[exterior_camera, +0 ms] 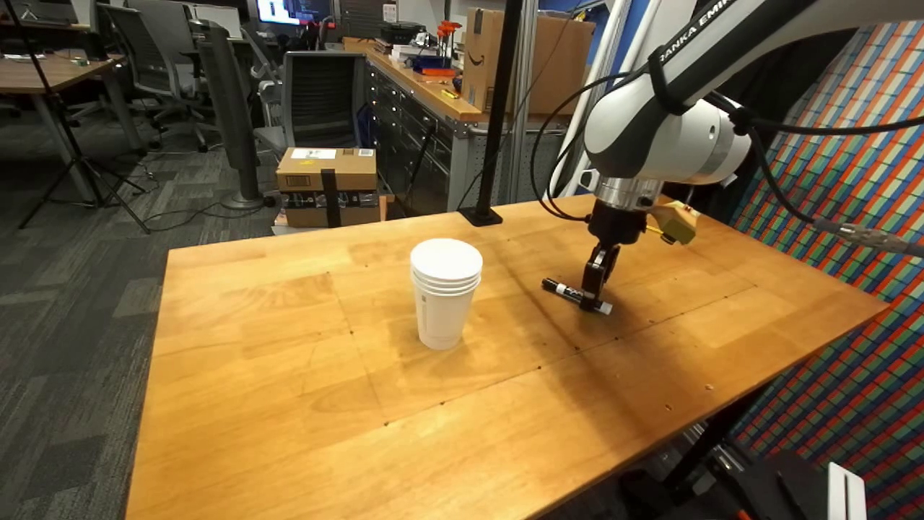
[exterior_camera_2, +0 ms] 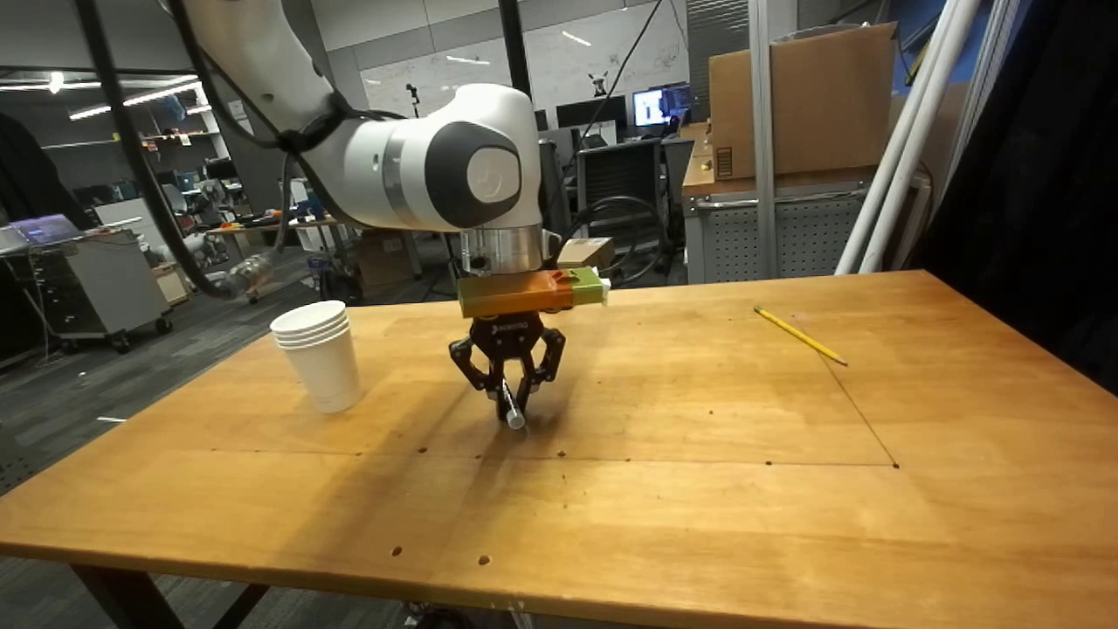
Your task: Pick up the marker from the table and put it in the put
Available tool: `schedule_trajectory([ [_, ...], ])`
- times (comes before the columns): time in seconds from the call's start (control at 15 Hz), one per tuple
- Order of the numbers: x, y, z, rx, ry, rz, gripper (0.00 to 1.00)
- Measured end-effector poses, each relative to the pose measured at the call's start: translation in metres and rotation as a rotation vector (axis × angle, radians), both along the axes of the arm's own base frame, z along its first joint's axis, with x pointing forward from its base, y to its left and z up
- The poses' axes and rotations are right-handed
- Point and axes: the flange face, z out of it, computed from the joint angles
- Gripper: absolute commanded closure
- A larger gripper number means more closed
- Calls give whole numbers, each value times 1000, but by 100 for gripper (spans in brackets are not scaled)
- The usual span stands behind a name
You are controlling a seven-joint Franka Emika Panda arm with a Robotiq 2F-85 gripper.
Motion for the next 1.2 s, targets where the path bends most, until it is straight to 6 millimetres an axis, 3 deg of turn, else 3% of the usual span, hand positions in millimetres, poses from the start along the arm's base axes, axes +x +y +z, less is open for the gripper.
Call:
schedule_trajectory([
  [0.33, 1, 31, 17, 14, -39, -50, 93],
  [0.87, 9, 85, 101, -23, -215, -102, 93],
  [1.2, 17, 139, 143, -40, -316, -84, 93],
])
